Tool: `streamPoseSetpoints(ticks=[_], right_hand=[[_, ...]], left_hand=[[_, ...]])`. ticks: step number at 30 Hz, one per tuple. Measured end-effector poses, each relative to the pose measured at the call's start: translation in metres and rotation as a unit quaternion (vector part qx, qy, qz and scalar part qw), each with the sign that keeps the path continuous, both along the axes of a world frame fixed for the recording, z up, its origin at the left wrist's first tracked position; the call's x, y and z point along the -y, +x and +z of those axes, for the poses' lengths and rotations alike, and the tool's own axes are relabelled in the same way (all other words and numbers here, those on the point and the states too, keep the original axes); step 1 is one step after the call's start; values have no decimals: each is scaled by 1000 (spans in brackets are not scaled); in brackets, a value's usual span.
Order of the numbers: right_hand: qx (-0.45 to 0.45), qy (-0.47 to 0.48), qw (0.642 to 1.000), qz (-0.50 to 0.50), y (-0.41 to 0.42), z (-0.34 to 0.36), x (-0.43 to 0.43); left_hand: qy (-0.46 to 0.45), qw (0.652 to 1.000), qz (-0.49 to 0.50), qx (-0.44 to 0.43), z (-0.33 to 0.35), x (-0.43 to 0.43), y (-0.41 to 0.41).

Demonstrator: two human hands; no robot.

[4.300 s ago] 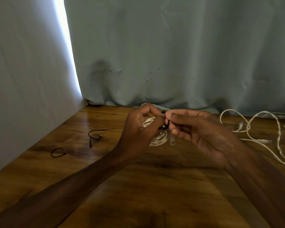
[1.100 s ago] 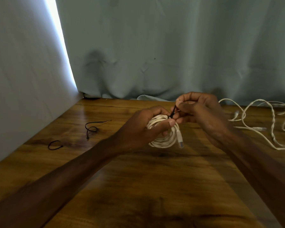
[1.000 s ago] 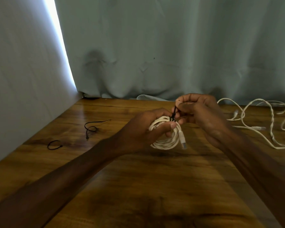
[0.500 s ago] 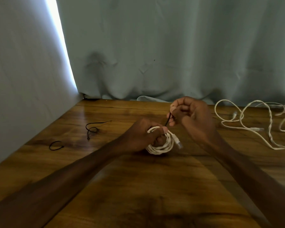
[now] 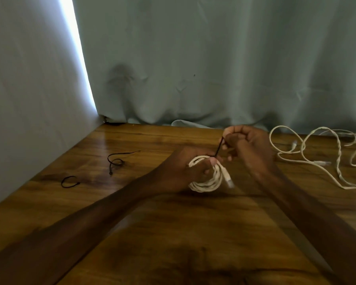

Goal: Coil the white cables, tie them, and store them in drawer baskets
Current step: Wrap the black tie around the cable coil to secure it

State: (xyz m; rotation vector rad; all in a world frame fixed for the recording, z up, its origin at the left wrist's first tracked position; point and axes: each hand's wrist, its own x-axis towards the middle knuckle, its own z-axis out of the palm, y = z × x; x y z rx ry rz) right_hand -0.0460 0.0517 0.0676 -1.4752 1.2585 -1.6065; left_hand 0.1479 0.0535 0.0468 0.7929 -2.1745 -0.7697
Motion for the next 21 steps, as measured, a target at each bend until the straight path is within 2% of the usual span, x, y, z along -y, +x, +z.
streamPoseSetpoints(ticks=[3, 5, 8, 10, 12, 15, 21], right_hand=[[85, 57, 994, -37, -16, 2, 16], [61, 71, 995, -16, -24, 1, 15], [14, 108, 990, 88, -14, -4, 5], [33, 125, 983, 133, -6, -5, 2], [65, 148, 971, 177, -4, -1, -1], [35, 158, 958, 238, -4, 3, -7], [-7, 89, 980, 176, -1, 3, -10]], left_hand=[[9, 997, -63, 47, -7, -28, -14], [10, 996, -79, 37, -12, -37, -24], [17, 998, -32, -48, -5, -19, -21], [21, 995, -3, -99, 0, -5, -10], [48, 990, 35, -124, 0, 6, 2], [87, 985, 57, -137, 1, 10, 8], [125, 984, 57, -117, 2, 8, 8]])
